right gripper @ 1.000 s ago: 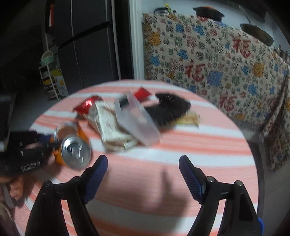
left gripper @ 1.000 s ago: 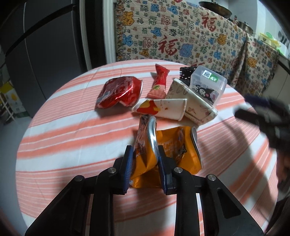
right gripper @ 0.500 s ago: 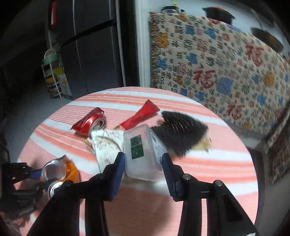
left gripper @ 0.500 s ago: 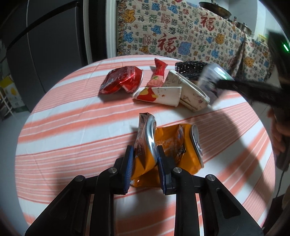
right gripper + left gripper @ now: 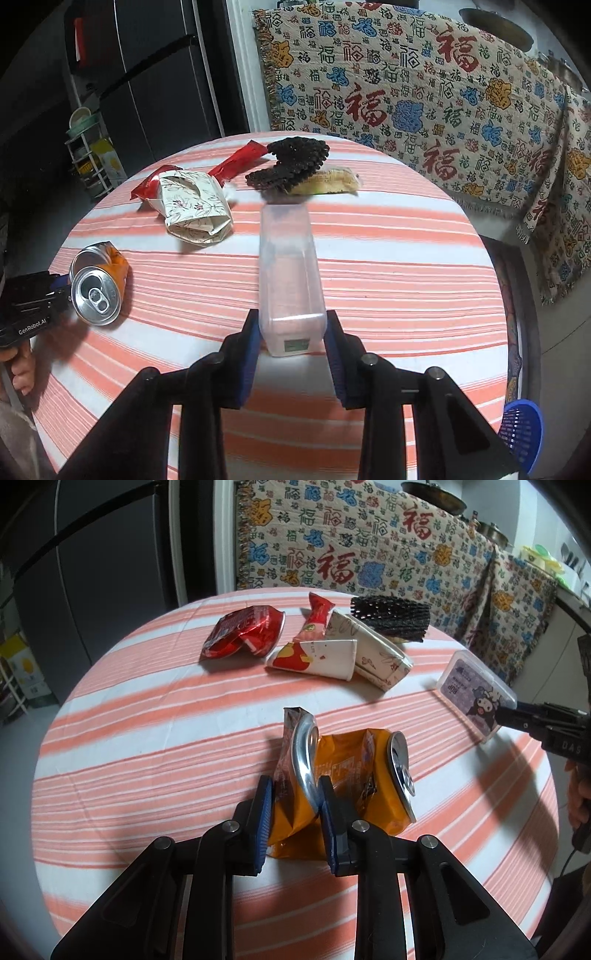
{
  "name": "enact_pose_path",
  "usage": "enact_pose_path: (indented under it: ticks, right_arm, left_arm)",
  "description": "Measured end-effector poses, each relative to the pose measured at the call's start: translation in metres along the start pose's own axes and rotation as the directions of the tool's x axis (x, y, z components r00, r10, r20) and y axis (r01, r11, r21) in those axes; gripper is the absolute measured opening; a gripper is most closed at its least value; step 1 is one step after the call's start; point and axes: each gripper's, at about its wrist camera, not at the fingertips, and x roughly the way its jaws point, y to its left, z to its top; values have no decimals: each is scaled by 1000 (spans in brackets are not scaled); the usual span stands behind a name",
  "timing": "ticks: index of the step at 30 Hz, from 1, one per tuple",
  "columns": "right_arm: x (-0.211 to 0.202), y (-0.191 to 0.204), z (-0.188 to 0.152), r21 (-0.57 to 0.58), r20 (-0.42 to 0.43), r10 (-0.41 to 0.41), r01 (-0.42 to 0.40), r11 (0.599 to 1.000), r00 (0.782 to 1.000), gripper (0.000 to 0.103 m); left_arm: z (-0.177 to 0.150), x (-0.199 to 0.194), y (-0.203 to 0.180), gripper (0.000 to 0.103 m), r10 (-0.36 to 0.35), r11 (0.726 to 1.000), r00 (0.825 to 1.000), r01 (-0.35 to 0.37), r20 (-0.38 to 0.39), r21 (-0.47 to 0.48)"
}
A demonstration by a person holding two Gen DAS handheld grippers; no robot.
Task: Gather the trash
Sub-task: 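Carry both items over the blue wastebasket and open both grippers to drop them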
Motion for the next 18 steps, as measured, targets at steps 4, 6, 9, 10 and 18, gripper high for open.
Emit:
enact_pose_path:
  ticks: [4,6,9,10,18]
  right_arm:
    - [-1,2,8,-10,-9,5,-5,1000,1000,52]
    - [0,6,17,-35,-13,6,-6,999,1000,54]
    - [8,9,27,-50,-43,-10,8,999,999,54]
    - [11,8,29,-49,-55,-12,9,999,998,54]
    - [-13,11,20,-56,-43,11,-13,998,999,32]
  left_arm:
    - [0,-1,-3,24,13,1000,1000,-13,1,9]
    - [1,-1,-5,23,11,1000,1000,-11,0,12]
    - [0,-3,-6,23,9,1000,1000,-9,-1,20]
    - [0,-3,-7,23,8,1000,1000,-8,-2,23]
    - [2,-20,-20,23,-21,999,999,20,27,42]
